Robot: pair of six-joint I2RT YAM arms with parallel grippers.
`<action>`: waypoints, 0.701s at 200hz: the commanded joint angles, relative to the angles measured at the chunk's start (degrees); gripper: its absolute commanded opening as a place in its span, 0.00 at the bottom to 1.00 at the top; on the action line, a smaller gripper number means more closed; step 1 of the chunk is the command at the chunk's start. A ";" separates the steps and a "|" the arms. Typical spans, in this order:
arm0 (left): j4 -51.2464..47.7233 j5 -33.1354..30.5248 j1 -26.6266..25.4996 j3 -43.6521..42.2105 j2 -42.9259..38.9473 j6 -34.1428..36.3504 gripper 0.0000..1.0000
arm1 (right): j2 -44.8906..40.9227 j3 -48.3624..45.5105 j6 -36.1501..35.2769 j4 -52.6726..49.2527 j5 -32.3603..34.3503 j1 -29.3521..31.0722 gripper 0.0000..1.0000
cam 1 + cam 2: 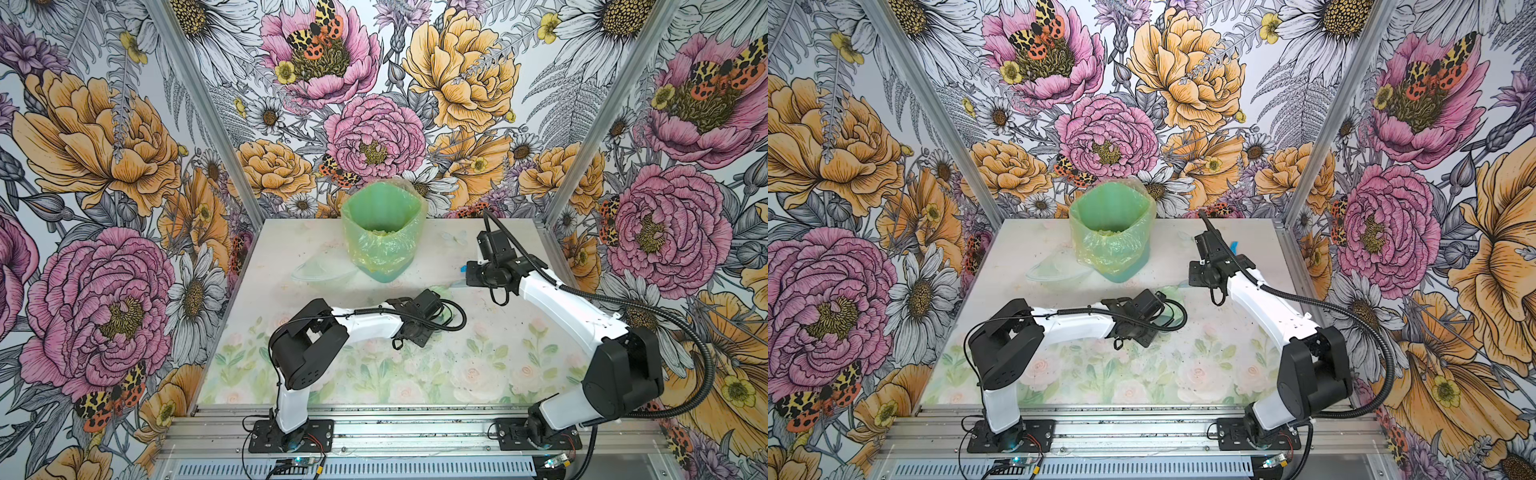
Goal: Sweep away the paper scraps from the table
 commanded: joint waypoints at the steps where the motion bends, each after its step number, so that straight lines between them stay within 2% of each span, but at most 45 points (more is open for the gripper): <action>1: 1.51 -1.09 0.41 -0.54 -2.24 -1.30 0.12 | 3.16 1.48 -0.39 1.48 2.52 1.21 0.00; 46: 1.71 -1.56 0.45 -0.81 -2.29 -1.54 0.12 | 3.70 -1.93 -0.95 1.38 1.44 4.11 0.00; 112: 2.79 -1.59 0.55 -0.57 -1.90 -1.89 0.12 | -4.22 -8.80 0.08 0.42 -2.46 7.08 0.00; 140: 3.82 -1.54 0.43 -1.21 -2.28 -1.59 0.12 | -7.42 -9.69 0.27 0.41 -1.83 7.09 0.00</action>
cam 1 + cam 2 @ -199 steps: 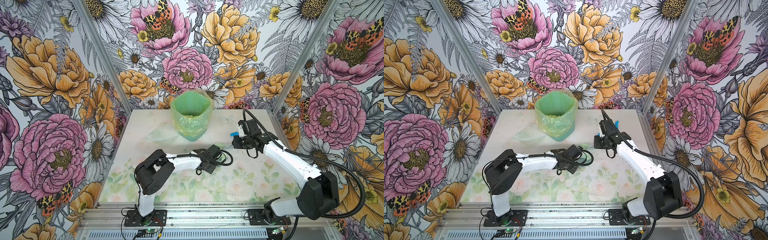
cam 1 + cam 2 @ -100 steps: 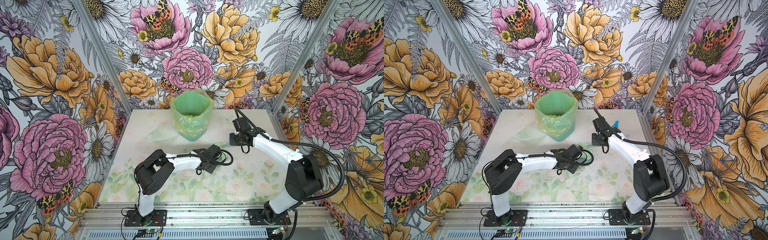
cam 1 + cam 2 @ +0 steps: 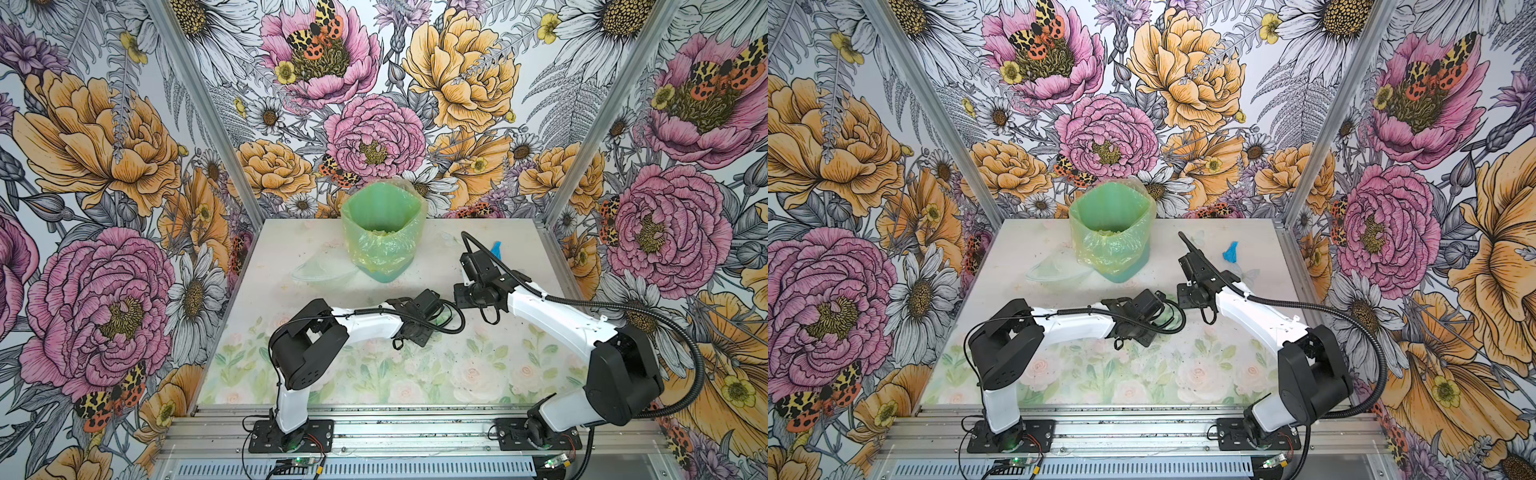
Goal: Sweep away the paper scraps from the table
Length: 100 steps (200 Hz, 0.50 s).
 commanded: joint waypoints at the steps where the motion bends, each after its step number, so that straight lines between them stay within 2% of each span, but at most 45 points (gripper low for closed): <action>1: 3.24 -1.32 0.40 -1.21 -2.30 -0.51 0.12 | -3.32 -0.50 0.29 -0.24 -0.22 0.29 0.00; 44: 5.14 -1.98 0.27 -3.40 -3.48 -0.57 0.12 | -4.83 1.70 -0.49 -0.65 0.27 -0.70 0.00; 66: 5.83 -2.71 0.28 -4.55 -6.78 -0.51 0.12 | -5.59 3.29 -0.97 -1.95 -0.02 -1.10 0.00; 100: 6.30 -3.56 0.28 -5.67 -9.02 -0.53 0.12 | -9.57 4.44 -1.68 -3.82 1.58 -2.88 0.00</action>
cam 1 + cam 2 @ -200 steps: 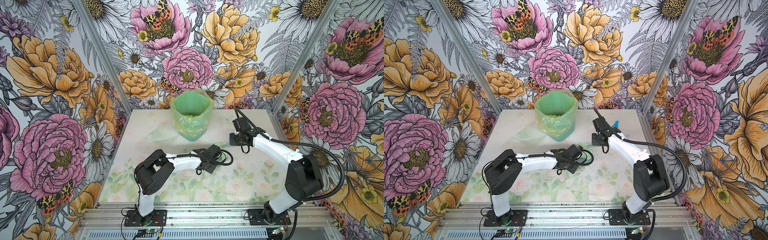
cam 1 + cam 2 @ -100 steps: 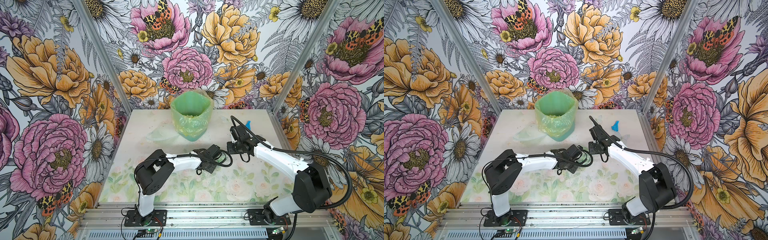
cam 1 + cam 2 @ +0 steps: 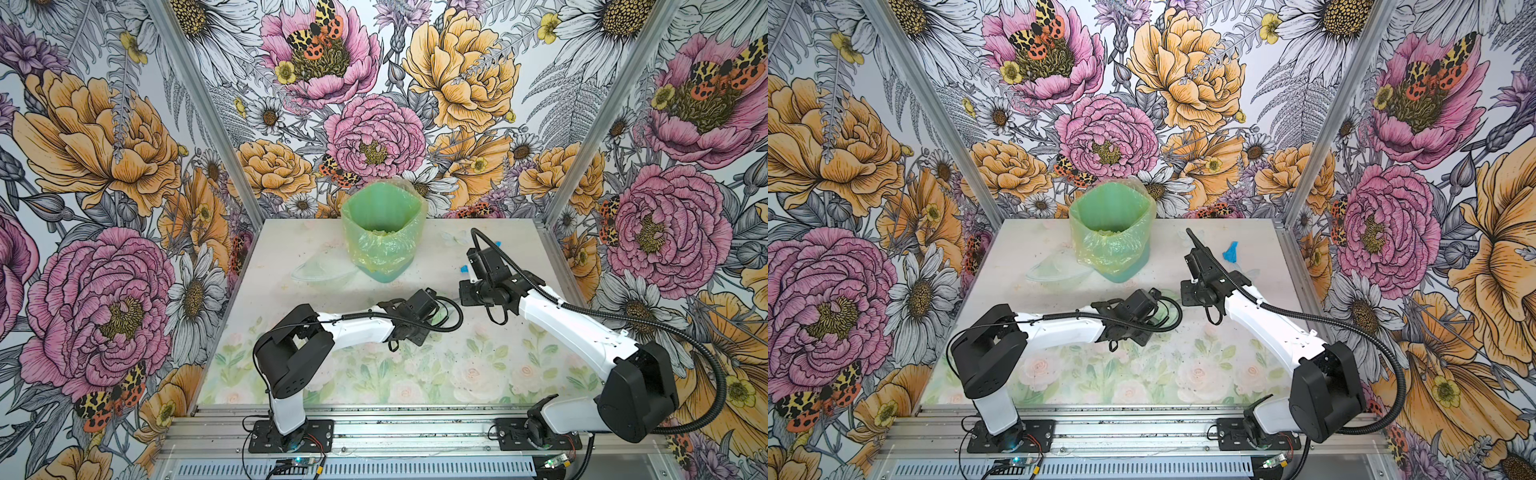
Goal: Sweep away the paper scraps from the table
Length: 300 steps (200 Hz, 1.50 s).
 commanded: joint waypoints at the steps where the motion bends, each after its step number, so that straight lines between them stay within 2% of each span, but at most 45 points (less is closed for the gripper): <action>1: 2.44 -2.01 0.28 -0.95 -2.55 -0.49 0.12 | -4.82 2.66 -1.12 -1.36 1.61 -1.63 0.00; 50: 0.87 -2.86 -0.23 -0.76 -5.52 0.45 0.13 | -13.13 3.07 -0.81 -1.55 1.06 -8.39 0.00; 65: -0.48 -4.96 -0.45 0.21 -5.94 0.75 0.13 | -14.82 3.18 -0.85 -1.46 1.44 -9.88 0.00; 127: -7.17 -5.57 -1.35 5.57 -10.72 2.13 0.13 | -15.11 0.91 0.75 -1.40 3.39 -15.48 0.00; 193: -14.27 -5.25 -1.38 12.02 -16.11 3.62 0.15 | -12.57 0.07 0.74 -1.28 2.99 -16.34 0.00; 235: -19.90 -3.68 -0.72 19.56 -17.67 5.09 0.17 | -12.02 0.18 0.41 -1.20 3.13 -16.37 0.00; 300: -22.34 4.40 6.26 27.80 -19.11 5.53 0.19 | -12.13 -0.76 0.33 -1.11 3.08 -16.34 0.00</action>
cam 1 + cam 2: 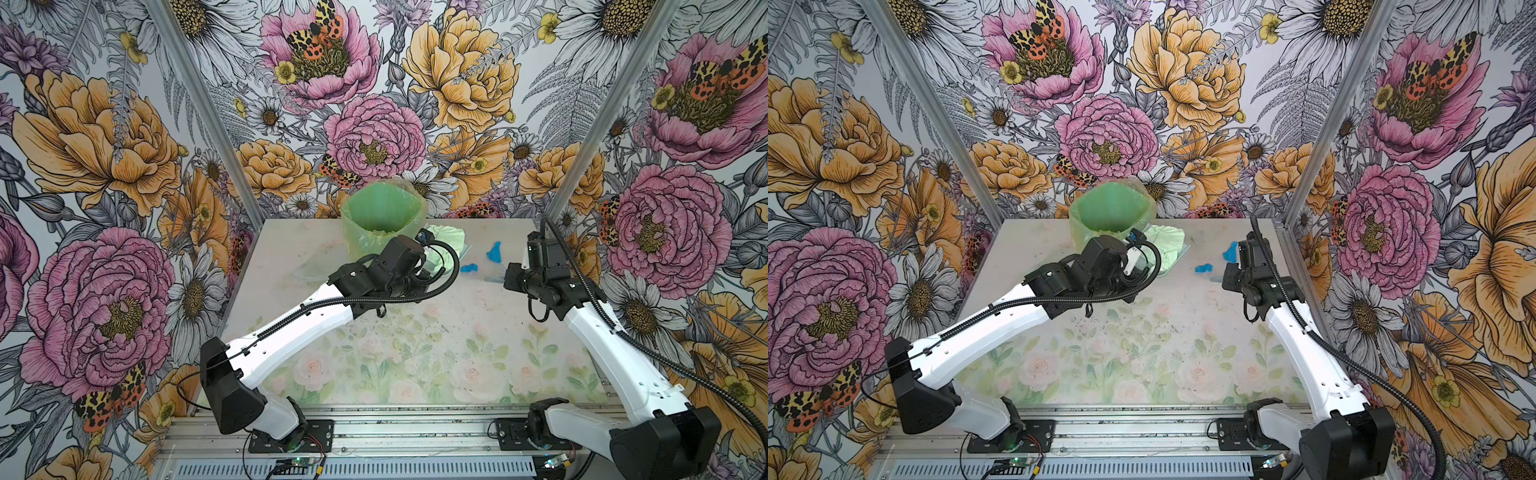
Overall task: Sweep away the paper scraps from the table
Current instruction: 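Lift the loaded dustpan to the bin with left gripper while right brush withdraws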
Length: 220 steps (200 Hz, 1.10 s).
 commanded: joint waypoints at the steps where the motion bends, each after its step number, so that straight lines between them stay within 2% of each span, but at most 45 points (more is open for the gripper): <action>1: -1.30 4.24 2.91 2.84 -1.94 0.86 0.19 | 0.17 -0.83 0.24 0.59 0.50 -0.25 0.00; 52: -1.30 13.51 14.09 8.92 -0.24 -2.47 0.20 | -0.12 -1.45 0.71 0.66 -0.79 -0.27 0.00; 103: -1.29 25.50 22.42 14.74 6.31 -7.05 0.19 | -0.39 -2.29 0.69 0.55 -1.92 -0.27 0.00; 160: -0.97 32.58 25.46 19.22 11.81 -10.84 0.19 | -0.21 -2.64 0.53 0.60 -2.44 -0.26 0.00; 220: 5.33 42.90 29.54 18.31 13.29 -17.86 0.19 | 1.47 -2.42 0.73 0.68 -2.18 -0.27 0.00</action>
